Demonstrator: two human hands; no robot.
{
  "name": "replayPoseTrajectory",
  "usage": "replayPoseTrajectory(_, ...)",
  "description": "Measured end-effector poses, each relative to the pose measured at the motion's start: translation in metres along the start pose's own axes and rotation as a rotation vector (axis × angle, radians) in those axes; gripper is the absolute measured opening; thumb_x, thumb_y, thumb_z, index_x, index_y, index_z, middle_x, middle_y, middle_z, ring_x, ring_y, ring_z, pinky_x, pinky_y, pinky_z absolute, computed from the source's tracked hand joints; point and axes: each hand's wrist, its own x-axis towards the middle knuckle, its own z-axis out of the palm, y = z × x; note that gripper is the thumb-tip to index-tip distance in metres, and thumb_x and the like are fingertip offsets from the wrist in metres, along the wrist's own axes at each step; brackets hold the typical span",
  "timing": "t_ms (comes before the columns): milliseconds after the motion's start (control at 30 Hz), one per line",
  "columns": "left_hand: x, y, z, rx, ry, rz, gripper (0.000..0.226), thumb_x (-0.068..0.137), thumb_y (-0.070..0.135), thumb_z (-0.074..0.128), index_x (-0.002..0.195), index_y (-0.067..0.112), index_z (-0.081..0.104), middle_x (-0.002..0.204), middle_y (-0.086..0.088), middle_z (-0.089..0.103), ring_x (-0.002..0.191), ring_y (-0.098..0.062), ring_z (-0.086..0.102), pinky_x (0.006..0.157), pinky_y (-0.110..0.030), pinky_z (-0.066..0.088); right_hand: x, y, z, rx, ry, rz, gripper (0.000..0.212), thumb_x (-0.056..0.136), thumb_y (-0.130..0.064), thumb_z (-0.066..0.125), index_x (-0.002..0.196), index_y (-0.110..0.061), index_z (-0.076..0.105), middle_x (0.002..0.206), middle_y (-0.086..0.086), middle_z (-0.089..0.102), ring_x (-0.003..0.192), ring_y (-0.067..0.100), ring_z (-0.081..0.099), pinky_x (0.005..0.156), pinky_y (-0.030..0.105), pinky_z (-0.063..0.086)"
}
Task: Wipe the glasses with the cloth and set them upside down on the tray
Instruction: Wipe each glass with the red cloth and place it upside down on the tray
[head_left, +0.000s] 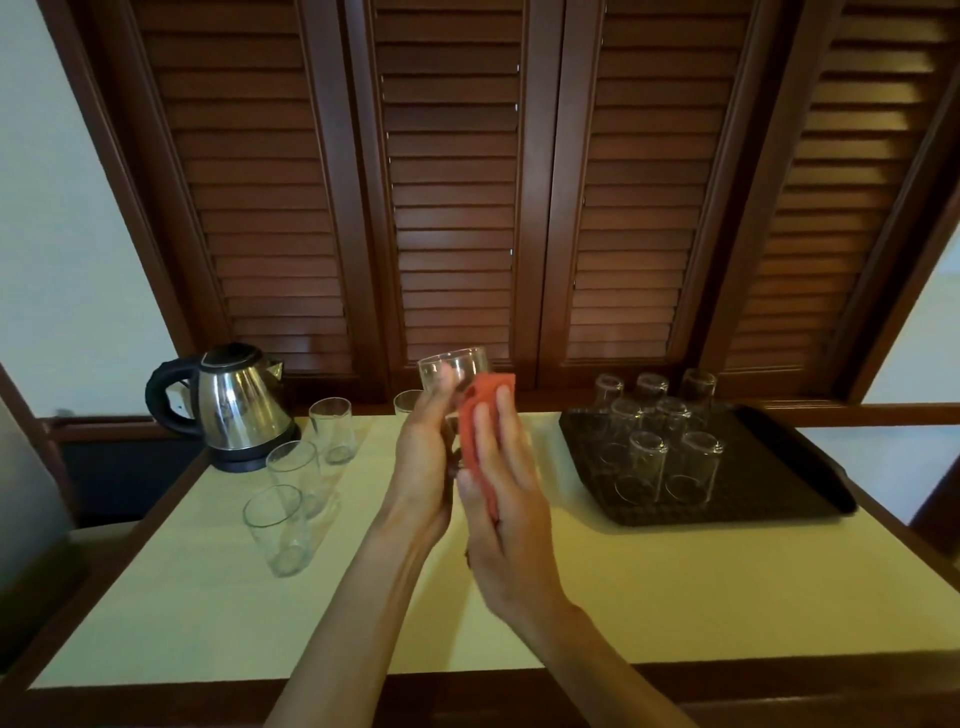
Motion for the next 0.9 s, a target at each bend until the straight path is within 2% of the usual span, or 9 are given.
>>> replayPoseTrajectory(67, -0.005, -0.005, 0.004, 0.111, -0.051, 0.03, 0.057, 0.088, 0.063, 0.051, 0.122, 0.026, 0.076, 0.124, -0.012, 0.073, 0.122, -0.026, 0.067, 0.101, -0.046, 0.055, 0.017, 0.005, -0.006, 0.173, 0.095, 0.193, 0.056, 0.107, -0.037, 0.037, 0.16, -0.033, 0.019, 0.164, -0.006, 0.033, 0.147, 0.016, 0.039, 0.117, 0.047, 0.039)
replayPoseTrajectory(133, -0.008, -0.012, 0.005, 0.108, -0.081, 0.01, 0.06, 0.091, 0.064, 0.048, 0.13, 0.025, 0.072, 0.127, -0.01, 0.073, 0.126, -0.022, 0.066, 0.105, -0.049, 0.052, 0.028, -0.001, -0.014, 0.157, 0.135, 0.205, 0.056, 0.106, -0.04, 0.036, 0.159, -0.036, 0.018, 0.164, -0.01, 0.03, 0.15, 0.018, 0.033, 0.118, 0.052, 0.037)
replayPoseTrajectory(200, -0.005, -0.011, 0.002, 0.01, -0.067, 0.022, 0.064, 0.094, 0.065, 0.051, 0.134, 0.019, 0.069, 0.132, -0.012, 0.071, 0.13, -0.026, 0.064, 0.111, -0.053, 0.048, 0.016, -0.008, -0.01, -0.01, 0.047, 0.089, 0.055, 0.106, -0.039, 0.033, 0.158, -0.029, 0.017, 0.169, -0.009, 0.015, 0.156, 0.011, 0.011, 0.128, 0.039, 0.014)
replayPoseTrajectory(267, -0.002, -0.012, -0.002, -0.083, -0.034, 0.056, 0.065, 0.096, 0.065, 0.054, 0.137, 0.015, 0.066, 0.134, -0.016, 0.07, 0.129, -0.031, 0.065, 0.11, -0.055, 0.05, 0.001, -0.009, -0.007, -0.048, -0.022, 0.005, 0.054, 0.107, -0.034, 0.034, 0.158, -0.022, 0.021, 0.169, -0.005, 0.014, 0.156, 0.01, 0.009, 0.127, 0.029, 0.01)
replayPoseTrajectory(400, -0.013, -0.025, 0.006, -0.007, 0.012, 0.108, 0.058, 0.097, 0.059, 0.047, 0.135, 0.019, 0.065, 0.118, -0.003, 0.075, 0.107, -0.02, 0.072, 0.076, -0.033, 0.061, 0.032, -0.004, -0.023, 0.194, 0.031, 0.216, 0.054, 0.106, -0.03, 0.04, 0.156, -0.029, 0.02, 0.164, -0.004, 0.032, 0.148, 0.002, 0.032, 0.121, 0.031, 0.032)
replayPoseTrajectory(567, -0.006, -0.011, 0.013, -0.061, 0.095, 0.034, 0.059, 0.105, 0.06, 0.036, 0.133, 0.021, 0.069, 0.125, -0.012, 0.075, 0.121, -0.028, 0.07, 0.111, -0.055, 0.05, 0.002, -0.003, -0.015, -0.022, -0.033, 0.019, 0.055, 0.108, -0.029, 0.037, 0.159, -0.024, 0.017, 0.169, -0.006, 0.013, 0.155, 0.007, 0.011, 0.126, 0.027, 0.015)
replayPoseTrajectory(700, -0.017, -0.017, 0.026, 0.092, 0.006, 0.071, 0.067, 0.089, 0.074, 0.051, 0.129, 0.024, 0.07, 0.125, -0.003, 0.074, 0.116, -0.019, 0.07, 0.094, -0.041, 0.057, 0.025, 0.005, -0.03, 0.274, 0.057, 0.274, 0.059, 0.102, -0.048, 0.037, 0.158, -0.036, 0.023, 0.152, -0.004, 0.048, 0.136, 0.015, 0.048, 0.114, 0.051, 0.042)
replayPoseTrajectory(833, -0.007, -0.007, 0.022, 0.042, 0.044, 0.126, 0.052, 0.09, 0.055, 0.06, 0.125, 0.019, 0.073, 0.124, -0.01, 0.073, 0.121, -0.036, 0.064, 0.097, -0.045, 0.058, 0.008, -0.008, -0.029, 0.155, -0.019, 0.112, 0.056, 0.107, -0.033, 0.035, 0.159, -0.027, 0.016, 0.167, -0.008, 0.022, 0.152, 0.006, 0.023, 0.123, 0.025, 0.024)
replayPoseTrajectory(900, -0.004, -0.002, 0.018, -0.016, 0.061, 0.156, 0.053, 0.091, 0.058, 0.056, 0.125, 0.021, 0.073, 0.12, -0.012, 0.075, 0.119, -0.036, 0.067, 0.108, -0.055, 0.052, -0.004, -0.004, -0.026, 0.156, -0.05, 0.081, 0.055, 0.107, -0.031, 0.035, 0.159, -0.026, 0.018, 0.165, -0.007, 0.029, 0.152, 0.009, 0.027, 0.123, 0.029, 0.027)
